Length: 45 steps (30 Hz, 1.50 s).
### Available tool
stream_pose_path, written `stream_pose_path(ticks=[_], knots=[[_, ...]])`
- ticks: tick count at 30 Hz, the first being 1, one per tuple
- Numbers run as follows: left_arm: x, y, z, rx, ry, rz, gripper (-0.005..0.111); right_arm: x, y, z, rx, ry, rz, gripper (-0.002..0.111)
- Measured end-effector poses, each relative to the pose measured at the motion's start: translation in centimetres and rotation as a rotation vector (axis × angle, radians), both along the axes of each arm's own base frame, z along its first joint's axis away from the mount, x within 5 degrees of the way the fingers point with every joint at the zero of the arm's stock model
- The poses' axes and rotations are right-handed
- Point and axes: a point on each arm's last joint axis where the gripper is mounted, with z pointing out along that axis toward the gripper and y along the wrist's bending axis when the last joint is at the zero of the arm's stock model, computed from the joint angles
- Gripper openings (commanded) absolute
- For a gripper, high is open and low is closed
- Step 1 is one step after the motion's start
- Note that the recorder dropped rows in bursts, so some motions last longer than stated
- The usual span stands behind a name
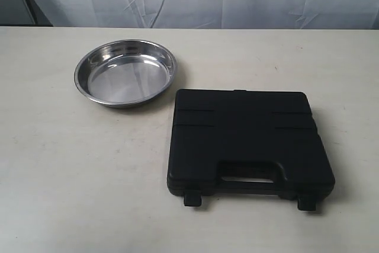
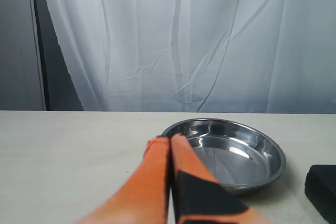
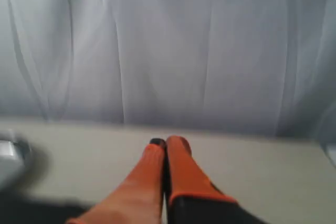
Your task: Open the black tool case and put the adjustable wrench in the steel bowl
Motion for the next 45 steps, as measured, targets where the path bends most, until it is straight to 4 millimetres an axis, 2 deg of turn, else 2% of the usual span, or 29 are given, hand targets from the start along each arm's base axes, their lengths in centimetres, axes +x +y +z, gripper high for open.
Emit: stream_pose_path(ticks=[1,4,8,12,17,21,23,25,28,29,33,38,41,45], knots=[[0.0,0.0,0.0,0.000,0.000,0.000,0.000,2.0,0.2,-1.2,-0.106,0.196,0.026,0.000],[0.0,0.0,0.0,0.000,0.000,0.000,0.000,5.4,1.0,-3.7,-0.268,0.557,0.173,0.000],[0.0,0.0,0.0,0.000,0.000,0.000,0.000,9.1,4.2,-6.6,-0.363,0.811,0.439,0.000],[0.0,0.0,0.0,0.000,0.000,0.000,0.000,10.8,7.8,-9.5,-0.443,0.985,0.615,0.000],[0.0,0.0,0.0,0.000,0.000,0.000,0.000,11.2,11.7,-14.3,-0.529,1.216,0.744,0.000],[0.0,0.0,0.0,0.000,0.000,0.000,0.000,10.5,14.9,-17.1,-0.644,1.265,0.839,0.001],[0.0,0.0,0.0,0.000,0.000,0.000,0.000,10.0,16.2,-18.2,-0.725,1.273,0.882,0.006],[0.0,0.0,0.0,0.000,0.000,0.000,0.000,9.6,17.0,-18.9,-0.796,1.266,0.909,0.015],[0.0,0.0,0.0,0.000,0.000,0.000,0.000,9.7,17.9,-19.8,-0.851,1.224,0.928,0.038],[0.0,0.0,0.0,0.000,0.000,0.000,0.000,9.9,18.1,-19.9,-0.849,1.193,0.926,0.041],[0.0,0.0,0.0,0.000,0.000,0.000,0.000,10.6,18.7,-19.9,-0.829,1.096,0.915,0.041],[0.0,0.0,0.0,0.000,0.000,0.000,0.000,10.9,18.8,-21.1,-0.851,1.113,0.915,0.041],[0.0,0.0,0.0,0.000,0.000,0.000,0.000,11.0,18.8,-22.0,-0.871,1.146,0.918,0.033],[0.0,0.0,0.0,0.000,0.000,0.000,0.000,11.0,18.9,-22.5,-0.892,1.156,0.926,0.000]])
